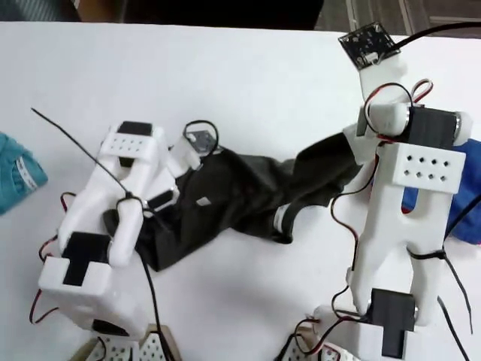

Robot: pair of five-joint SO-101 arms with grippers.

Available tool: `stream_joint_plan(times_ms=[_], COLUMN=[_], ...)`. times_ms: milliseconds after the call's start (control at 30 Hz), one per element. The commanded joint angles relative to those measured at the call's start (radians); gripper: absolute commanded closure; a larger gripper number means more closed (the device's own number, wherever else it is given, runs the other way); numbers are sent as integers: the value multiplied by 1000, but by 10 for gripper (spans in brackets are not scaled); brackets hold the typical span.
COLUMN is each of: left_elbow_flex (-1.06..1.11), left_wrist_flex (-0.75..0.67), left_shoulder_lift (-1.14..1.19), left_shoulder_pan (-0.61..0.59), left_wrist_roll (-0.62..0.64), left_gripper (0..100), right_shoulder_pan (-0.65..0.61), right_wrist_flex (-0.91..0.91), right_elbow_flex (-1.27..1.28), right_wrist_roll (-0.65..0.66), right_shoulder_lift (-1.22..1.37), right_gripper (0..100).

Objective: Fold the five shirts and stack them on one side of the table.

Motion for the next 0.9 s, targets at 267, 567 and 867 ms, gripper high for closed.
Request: stream_joint_plan(times_ms=[267,567,867], left_elbow_flex=[-28,7,59], left_wrist_flex=[84,28,-6], left_shoulder_lift=[-120,-118,-129], left_shoulder_pan=[-2,5,3], left_wrist_roll=[-46,-40,-40], left_gripper=[790,806,973], right_shoulder_pan=[-7,-7,-7], right_wrist_flex=[-33,-31,-33], right_elbow_flex=[-3,-3,-5], right_wrist_roll=[-6,-6,-6], right_shoulder_lift=[-7,-7,-7], right_gripper=[978,978,978])
